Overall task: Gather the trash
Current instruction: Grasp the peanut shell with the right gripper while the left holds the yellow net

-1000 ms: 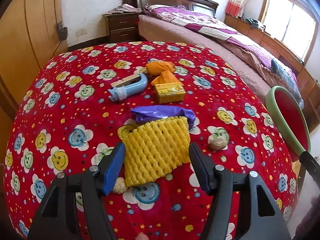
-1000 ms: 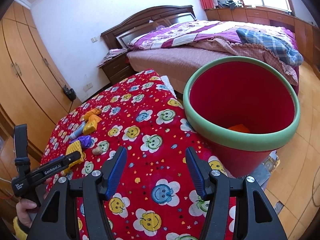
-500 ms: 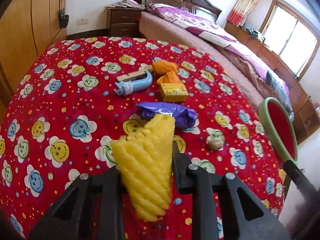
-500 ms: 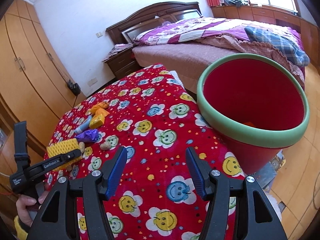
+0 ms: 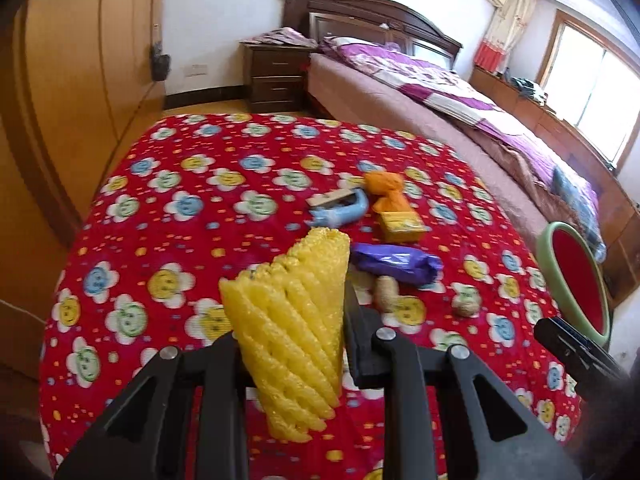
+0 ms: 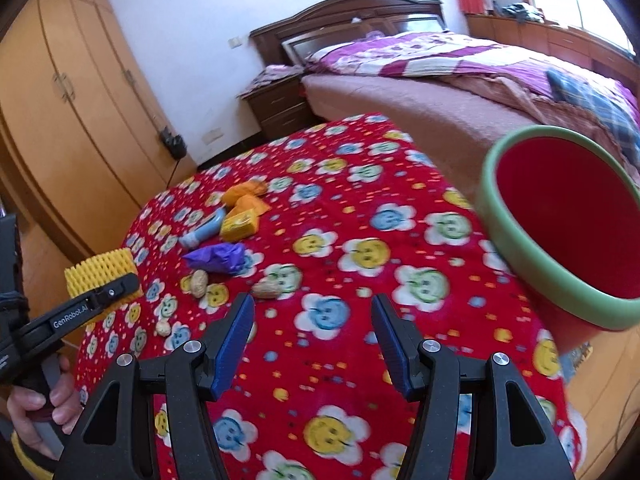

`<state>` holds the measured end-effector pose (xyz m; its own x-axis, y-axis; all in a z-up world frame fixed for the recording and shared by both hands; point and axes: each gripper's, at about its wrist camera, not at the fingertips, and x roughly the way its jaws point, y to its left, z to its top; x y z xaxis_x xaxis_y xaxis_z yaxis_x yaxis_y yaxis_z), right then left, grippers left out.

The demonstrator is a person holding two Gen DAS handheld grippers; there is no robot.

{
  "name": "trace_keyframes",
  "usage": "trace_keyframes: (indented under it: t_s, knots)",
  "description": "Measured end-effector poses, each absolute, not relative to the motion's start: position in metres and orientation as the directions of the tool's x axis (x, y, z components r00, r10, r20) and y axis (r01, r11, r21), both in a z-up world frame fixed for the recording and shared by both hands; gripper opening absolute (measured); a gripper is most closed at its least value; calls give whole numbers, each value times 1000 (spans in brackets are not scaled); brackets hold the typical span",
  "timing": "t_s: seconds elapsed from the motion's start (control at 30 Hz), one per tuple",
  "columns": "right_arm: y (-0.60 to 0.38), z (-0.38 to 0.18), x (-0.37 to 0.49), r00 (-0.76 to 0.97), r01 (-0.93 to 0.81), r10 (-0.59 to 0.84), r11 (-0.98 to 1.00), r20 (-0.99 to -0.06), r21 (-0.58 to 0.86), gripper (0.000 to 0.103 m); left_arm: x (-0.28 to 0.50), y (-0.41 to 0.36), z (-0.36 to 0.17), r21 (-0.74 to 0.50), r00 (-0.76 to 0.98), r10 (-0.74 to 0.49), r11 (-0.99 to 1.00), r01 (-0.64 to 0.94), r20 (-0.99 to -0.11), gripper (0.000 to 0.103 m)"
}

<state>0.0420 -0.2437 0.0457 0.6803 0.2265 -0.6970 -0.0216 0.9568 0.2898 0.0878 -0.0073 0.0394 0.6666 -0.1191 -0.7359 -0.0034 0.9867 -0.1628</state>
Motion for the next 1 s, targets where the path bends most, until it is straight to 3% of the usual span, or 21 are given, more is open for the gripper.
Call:
trace_keyframes:
  t_s: [0.2, 0.57, 1.0]
  knots:
    - [-213, 34, 65, 661, -67, 228, 967, -715, 246, 62, 89, 10, 31, -151, 660, -83, 987, -47, -747, 25]
    - [-186, 7, 90, 610, -91, 188, 982, -770, 167, 26, 89, 13, 24, -164, 651, -95, 985, -47, -753, 25]
    - [-191, 11, 83, 620, -86, 203, 978, -758, 192, 24, 87, 3, 26, -157, 654, -101, 987, -28, -750, 25]
